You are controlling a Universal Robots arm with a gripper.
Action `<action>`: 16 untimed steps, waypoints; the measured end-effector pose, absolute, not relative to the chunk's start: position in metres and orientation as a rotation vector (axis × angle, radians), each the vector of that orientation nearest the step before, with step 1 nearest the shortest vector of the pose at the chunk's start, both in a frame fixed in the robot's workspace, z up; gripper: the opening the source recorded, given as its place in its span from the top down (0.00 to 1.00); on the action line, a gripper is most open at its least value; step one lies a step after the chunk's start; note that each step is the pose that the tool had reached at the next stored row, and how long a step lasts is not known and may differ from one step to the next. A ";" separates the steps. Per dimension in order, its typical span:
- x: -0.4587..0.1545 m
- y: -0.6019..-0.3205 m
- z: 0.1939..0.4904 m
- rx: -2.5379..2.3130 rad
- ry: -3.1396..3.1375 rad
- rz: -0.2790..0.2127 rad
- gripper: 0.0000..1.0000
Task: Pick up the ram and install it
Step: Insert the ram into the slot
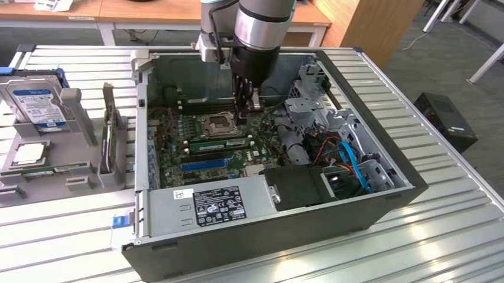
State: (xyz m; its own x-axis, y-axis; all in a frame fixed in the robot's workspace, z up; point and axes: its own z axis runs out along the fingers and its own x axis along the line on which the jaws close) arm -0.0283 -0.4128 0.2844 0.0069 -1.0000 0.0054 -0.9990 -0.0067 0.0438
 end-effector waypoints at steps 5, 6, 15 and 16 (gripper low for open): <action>-0.028 -0.413 0.294 2.204 -2.189 -0.042 0.81; -0.028 -0.413 0.295 2.204 -2.189 -0.042 0.81; -0.028 -0.413 0.309 2.204 -2.189 -0.042 0.81; -0.028 -0.413 0.311 2.204 -2.189 -0.042 0.81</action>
